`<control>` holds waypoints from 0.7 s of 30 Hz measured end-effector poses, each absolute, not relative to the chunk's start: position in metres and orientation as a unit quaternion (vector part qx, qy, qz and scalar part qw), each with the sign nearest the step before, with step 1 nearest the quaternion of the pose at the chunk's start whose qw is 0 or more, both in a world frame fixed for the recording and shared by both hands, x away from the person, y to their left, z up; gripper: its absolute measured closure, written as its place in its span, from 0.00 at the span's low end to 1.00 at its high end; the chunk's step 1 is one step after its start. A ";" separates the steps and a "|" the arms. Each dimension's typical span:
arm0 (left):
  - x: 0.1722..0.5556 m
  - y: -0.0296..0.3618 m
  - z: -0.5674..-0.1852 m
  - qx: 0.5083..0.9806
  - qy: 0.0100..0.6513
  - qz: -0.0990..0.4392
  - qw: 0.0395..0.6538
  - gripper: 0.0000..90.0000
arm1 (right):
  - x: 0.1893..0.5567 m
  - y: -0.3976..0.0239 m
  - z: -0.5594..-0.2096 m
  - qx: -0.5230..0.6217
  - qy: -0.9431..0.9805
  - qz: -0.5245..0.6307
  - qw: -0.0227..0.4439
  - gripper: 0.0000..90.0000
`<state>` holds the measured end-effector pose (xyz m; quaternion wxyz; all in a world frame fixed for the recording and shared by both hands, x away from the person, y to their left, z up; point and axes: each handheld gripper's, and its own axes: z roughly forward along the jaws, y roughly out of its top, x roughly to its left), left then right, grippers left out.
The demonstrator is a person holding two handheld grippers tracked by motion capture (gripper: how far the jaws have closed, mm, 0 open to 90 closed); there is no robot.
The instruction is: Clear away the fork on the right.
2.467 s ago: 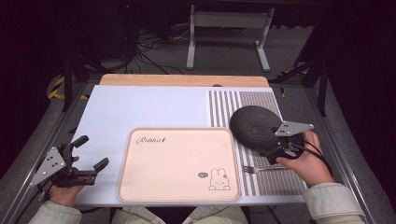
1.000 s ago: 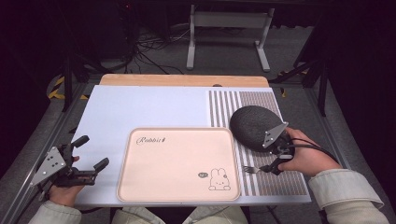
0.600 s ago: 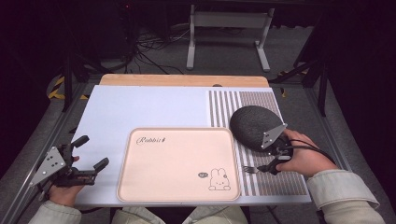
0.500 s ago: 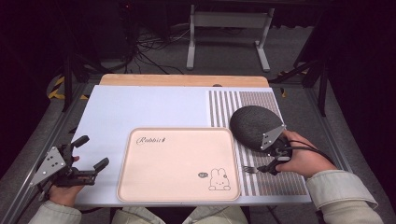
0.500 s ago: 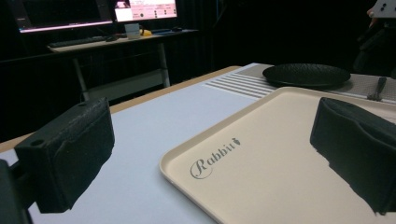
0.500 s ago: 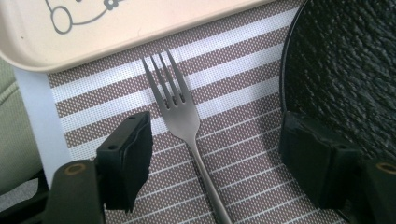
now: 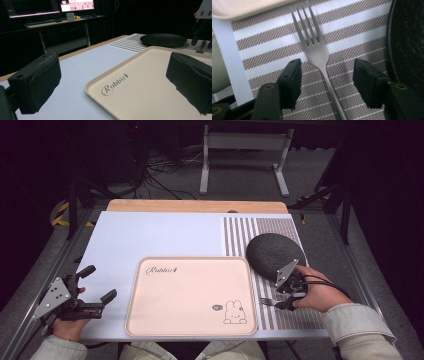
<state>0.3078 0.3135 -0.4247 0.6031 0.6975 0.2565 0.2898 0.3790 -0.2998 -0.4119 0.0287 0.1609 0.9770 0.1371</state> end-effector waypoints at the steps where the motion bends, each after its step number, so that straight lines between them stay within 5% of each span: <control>1: 0.308 0.313 -0.425 0.696 0.256 0.290 0.605 0.01 | 0.379 -0.300 -0.412 0.161 0.977 0.137 0.029 0.47; 15: 0.308 0.312 -0.425 0.698 0.253 0.285 0.607 0.01 | 0.381 -0.299 -0.415 0.113 0.991 0.071 0.016 0.78; 17: 0.308 0.312 -0.425 0.698 0.251 0.284 0.608 0.01 | 0.382 -0.300 -0.414 0.095 0.993 0.064 0.016 0.89; 21: 0.308 0.311 -0.425 0.699 0.249 0.280 0.609 0.00 | 0.383 -0.301 -0.415 0.084 0.994 0.064 0.013 0.91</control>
